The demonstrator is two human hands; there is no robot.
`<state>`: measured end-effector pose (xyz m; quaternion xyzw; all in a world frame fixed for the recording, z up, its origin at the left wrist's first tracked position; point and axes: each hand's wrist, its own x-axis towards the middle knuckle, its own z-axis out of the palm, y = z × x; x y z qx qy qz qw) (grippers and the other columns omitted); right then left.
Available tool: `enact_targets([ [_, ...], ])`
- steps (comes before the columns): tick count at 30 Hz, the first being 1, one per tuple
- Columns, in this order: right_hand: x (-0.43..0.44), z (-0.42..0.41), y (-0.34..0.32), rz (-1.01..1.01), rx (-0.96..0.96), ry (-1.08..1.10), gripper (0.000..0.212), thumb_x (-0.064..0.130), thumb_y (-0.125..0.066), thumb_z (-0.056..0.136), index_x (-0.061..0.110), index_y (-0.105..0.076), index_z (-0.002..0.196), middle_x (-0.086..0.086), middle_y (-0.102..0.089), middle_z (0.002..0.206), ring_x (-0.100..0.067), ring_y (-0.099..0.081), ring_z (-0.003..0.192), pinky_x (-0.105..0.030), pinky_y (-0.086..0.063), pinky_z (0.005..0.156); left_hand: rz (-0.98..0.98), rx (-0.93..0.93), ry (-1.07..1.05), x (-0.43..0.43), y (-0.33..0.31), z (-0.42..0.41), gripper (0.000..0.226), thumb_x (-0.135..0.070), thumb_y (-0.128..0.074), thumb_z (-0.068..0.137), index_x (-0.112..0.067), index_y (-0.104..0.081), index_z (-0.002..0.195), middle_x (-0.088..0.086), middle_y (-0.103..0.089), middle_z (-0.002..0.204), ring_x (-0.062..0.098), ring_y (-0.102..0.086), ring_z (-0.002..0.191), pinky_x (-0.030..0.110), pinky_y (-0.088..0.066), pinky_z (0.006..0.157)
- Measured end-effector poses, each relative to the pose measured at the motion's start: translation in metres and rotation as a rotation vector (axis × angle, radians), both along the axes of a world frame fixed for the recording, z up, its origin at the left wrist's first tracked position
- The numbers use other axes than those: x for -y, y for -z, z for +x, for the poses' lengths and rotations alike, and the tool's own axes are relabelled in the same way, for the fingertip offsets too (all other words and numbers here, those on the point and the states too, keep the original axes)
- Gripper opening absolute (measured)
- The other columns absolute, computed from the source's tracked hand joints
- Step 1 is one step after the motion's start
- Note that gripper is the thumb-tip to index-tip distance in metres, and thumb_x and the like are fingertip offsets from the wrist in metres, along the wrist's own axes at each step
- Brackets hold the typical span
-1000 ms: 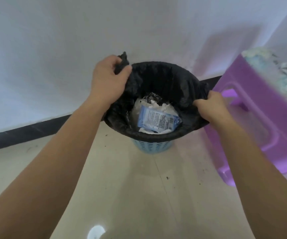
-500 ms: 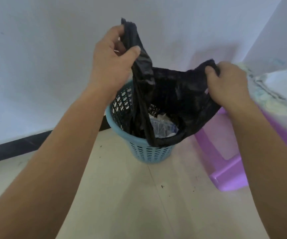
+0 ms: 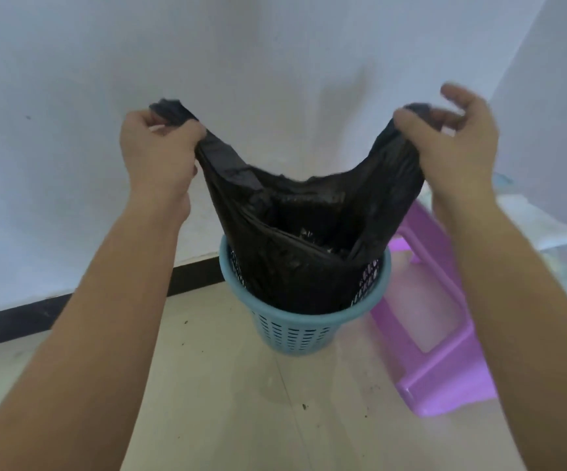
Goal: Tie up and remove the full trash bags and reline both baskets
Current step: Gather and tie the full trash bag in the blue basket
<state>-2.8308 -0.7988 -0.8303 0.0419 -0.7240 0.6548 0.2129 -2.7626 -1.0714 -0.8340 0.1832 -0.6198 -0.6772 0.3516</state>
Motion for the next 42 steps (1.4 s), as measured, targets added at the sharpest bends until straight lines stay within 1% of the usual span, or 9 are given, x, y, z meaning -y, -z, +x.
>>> enact_targets([
  [5,0.003,0.01,0.091,-0.151,0.292,-0.089,0.1,0.058,-0.084,0.067,0.02,-0.038,0.148,0.005,-0.052,0.137,-0.009,-0.057,0.12,-0.039,-0.049,0.104,-0.053,0.077,0.023,-0.025,0.064,0.015,0.038,-0.04,-0.08,0.078,-0.022,-0.052,0.094,-0.003,-0.057,0.087,0.011,-0.052,0.074,0.023,-0.045,0.064],
  [9,0.003,0.024,0.133,0.185,0.257,-0.149,0.092,0.077,-0.072,0.064,0.031,-0.046,0.14,0.004,-0.048,0.141,-0.014,-0.045,0.133,-0.042,-0.039,0.112,-0.225,0.284,0.023,-0.042,0.105,0.03,0.085,-0.069,-0.075,0.064,-0.02,-0.043,0.125,-0.001,-0.047,0.126,0.011,-0.048,0.115,0.031,-0.043,0.103],
  [13,0.0,0.019,0.145,0.506,0.188,-0.04,0.083,0.065,-0.072,0.075,0.032,-0.041,0.144,0.002,-0.035,0.149,-0.019,-0.027,0.142,-0.047,-0.025,0.117,-0.351,0.421,0.251,-0.056,0.126,0.027,0.137,-0.069,-0.084,0.053,-0.029,0.0,0.154,-0.005,-0.013,0.161,0.014,-0.022,0.147,0.042,-0.025,0.12],
  [18,-0.003,0.005,0.152,0.523,0.165,0.075,0.045,0.043,-0.063,0.089,0.029,-0.059,0.132,-0.001,-0.048,0.141,-0.024,-0.036,0.135,-0.051,-0.028,0.114,-0.287,0.287,0.281,-0.066,0.124,0.004,0.123,-0.04,-0.079,0.079,-0.031,0.018,0.153,-0.009,-0.005,0.164,0.011,-0.026,0.146,0.042,-0.025,0.121],
  [23,0.0,0.009,0.14,0.282,0.162,-0.198,0.09,0.034,-0.083,0.077,0.037,-0.031,0.151,0.011,-0.05,0.146,-0.007,-0.046,0.134,-0.033,-0.041,0.111,-0.114,0.264,0.283,-0.065,0.12,-0.016,0.116,-0.036,-0.078,0.082,-0.034,0.014,0.153,-0.001,-0.028,0.159,0.014,-0.039,0.139,0.044,-0.033,0.116],
  [29,0.018,0.009,0.133,0.223,0.305,-0.107,0.126,0.035,-0.093,0.062,0.02,-0.009,0.155,-0.001,-0.04,0.153,-0.017,-0.04,0.138,-0.027,-0.031,0.113,-0.058,0.26,0.305,-0.061,0.119,-0.01,0.063,-0.042,-0.087,0.069,-0.017,-0.063,0.122,-0.004,-0.073,0.11,0.012,-0.07,0.103,0.039,-0.056,0.094],
  [32,0.021,0.008,0.133,0.154,0.359,-0.097,0.096,0.036,-0.094,0.061,0.014,-0.041,0.139,-0.001,-0.058,0.132,-0.018,-0.056,0.121,-0.034,-0.045,0.106,0.034,0.2,0.243,-0.06,0.116,-0.006,0.05,-0.034,-0.086,0.074,-0.012,-0.068,0.115,-0.001,-0.075,0.105,0.013,-0.071,0.099,0.037,-0.057,0.091],
  [36,0.024,0.009,0.132,-0.019,0.329,-0.177,0.021,0.022,-0.08,0.082,0.027,-0.064,0.093,0.014,-0.069,0.093,-0.003,-0.066,0.089,-0.015,-0.056,0.077,0.148,0.112,0.251,-0.056,0.106,-0.005,0.043,-0.02,-0.077,0.083,-0.002,-0.063,0.12,0.011,-0.072,0.112,0.025,-0.07,0.104,0.044,-0.056,0.093],
  [42,0.031,0.004,0.127,-0.009,0.379,-0.149,0.029,0.043,-0.067,0.09,0.029,-0.054,0.112,0.008,-0.063,0.116,-0.013,-0.06,0.109,-0.04,-0.05,0.102,0.382,0.021,0.382,-0.059,0.088,-0.003,0.073,-0.019,-0.073,0.067,0.004,-0.049,0.132,0.017,-0.062,0.108,0.036,-0.064,0.105,0.05,-0.052,0.096],
])
